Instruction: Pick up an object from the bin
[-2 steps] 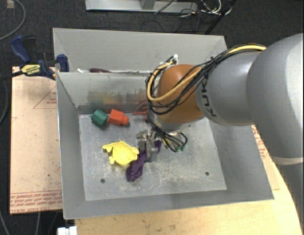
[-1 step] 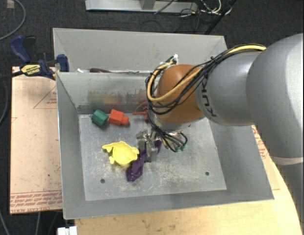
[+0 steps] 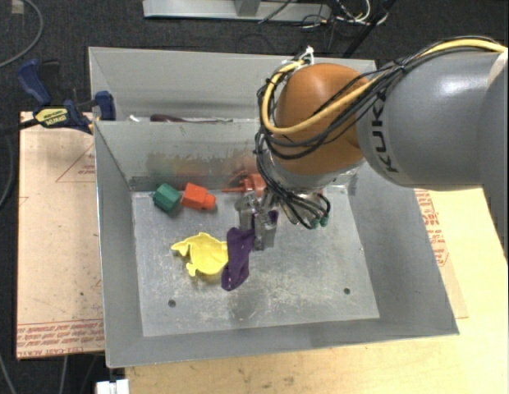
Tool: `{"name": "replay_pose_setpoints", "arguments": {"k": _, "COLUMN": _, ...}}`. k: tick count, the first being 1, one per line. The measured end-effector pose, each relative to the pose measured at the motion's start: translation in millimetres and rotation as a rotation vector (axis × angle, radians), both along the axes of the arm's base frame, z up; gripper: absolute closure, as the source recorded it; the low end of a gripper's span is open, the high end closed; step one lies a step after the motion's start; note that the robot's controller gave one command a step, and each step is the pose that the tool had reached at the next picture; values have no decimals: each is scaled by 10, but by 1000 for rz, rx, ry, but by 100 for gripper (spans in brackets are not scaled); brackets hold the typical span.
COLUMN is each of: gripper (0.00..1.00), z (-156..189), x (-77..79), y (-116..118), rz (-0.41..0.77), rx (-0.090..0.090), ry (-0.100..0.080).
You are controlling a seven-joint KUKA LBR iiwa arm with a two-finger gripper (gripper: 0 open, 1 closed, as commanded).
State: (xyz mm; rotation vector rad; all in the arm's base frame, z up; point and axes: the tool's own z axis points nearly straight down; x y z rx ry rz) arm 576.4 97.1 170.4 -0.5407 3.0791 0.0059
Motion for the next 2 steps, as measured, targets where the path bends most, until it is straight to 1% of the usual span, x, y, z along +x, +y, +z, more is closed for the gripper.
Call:
{"name": "replay_pose_setpoints", "arguments": {"k": 1, "gripper": 100, "z": 0, "x": 0, "y": -1, "rz": 0, "rx": 0, "ry": 0}}
{"name": "replay_pose_setpoints", "arguments": {"k": 2, "gripper": 100, "z": 362, "x": 134, "y": -60, "rz": 11, "rx": 1, "ry": -3}}
